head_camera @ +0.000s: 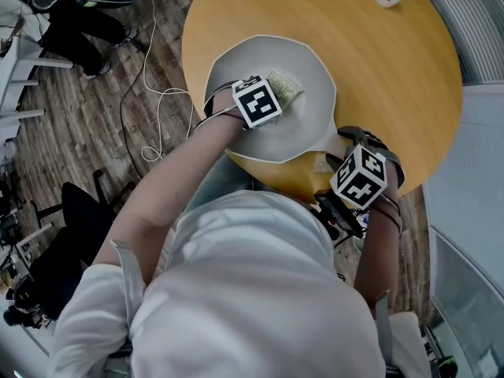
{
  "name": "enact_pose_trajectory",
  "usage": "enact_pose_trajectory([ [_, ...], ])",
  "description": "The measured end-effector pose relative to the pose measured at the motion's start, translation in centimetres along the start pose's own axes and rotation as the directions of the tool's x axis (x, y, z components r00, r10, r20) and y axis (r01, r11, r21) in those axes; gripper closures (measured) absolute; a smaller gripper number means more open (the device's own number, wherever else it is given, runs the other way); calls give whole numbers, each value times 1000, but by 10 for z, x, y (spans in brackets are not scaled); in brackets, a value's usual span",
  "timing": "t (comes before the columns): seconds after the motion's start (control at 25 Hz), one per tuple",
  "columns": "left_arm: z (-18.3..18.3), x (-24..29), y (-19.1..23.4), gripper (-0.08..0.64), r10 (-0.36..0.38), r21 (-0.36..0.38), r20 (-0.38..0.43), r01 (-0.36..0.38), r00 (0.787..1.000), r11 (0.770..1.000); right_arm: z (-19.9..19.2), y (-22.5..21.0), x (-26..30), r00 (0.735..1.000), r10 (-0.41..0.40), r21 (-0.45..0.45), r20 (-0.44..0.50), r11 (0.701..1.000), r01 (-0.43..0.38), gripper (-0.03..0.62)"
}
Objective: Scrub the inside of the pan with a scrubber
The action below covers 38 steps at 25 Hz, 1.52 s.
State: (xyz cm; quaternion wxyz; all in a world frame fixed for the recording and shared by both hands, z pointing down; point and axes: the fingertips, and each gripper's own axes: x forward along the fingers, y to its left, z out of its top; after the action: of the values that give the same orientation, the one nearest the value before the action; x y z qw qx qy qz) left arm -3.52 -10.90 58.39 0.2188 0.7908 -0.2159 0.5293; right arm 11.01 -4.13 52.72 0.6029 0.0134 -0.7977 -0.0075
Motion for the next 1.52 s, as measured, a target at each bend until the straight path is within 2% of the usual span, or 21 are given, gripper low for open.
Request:
enact_pose_trajectory([
  [0.52, -3, 3, 8, 545, 35, -28, 44, -34, 998, 999, 7, -6, 4, 995, -56, 5, 81, 998, 55, 350],
  [0.72, 2, 0, 6, 545, 59, -30, 64, -57, 996, 998, 8, -8, -13, 990, -75, 10, 121, 997, 74, 347],
  [0.96, 8, -14, -17, 545, 148, -31, 121, -145, 982, 989, 9, -2, -64, 955, -176, 57, 238, 984, 167, 345],
  [1.2, 9, -21, -10, 545, 162, -74, 159, -152, 974, 986, 18, -15, -80, 919, -261, 74, 294, 965, 250, 345],
  [1.36, 8, -31, -10, 545, 177, -99, 193, -160, 965, 982, 24, -9, -83, 908, -268, 85, 322, 964, 254, 350],
  [1.44, 10, -38, -9, 545, 187, -112, 214, -166, 959, 980, 26, -8, -85, 904, -272, 90, 330, 962, 257, 387],
  [1.52, 13, -47, -9, 545, 197, -127, 245, -170, 949, 977, 28, -8, -88, 898, -285, 95, 336, 958, 269, 453],
])
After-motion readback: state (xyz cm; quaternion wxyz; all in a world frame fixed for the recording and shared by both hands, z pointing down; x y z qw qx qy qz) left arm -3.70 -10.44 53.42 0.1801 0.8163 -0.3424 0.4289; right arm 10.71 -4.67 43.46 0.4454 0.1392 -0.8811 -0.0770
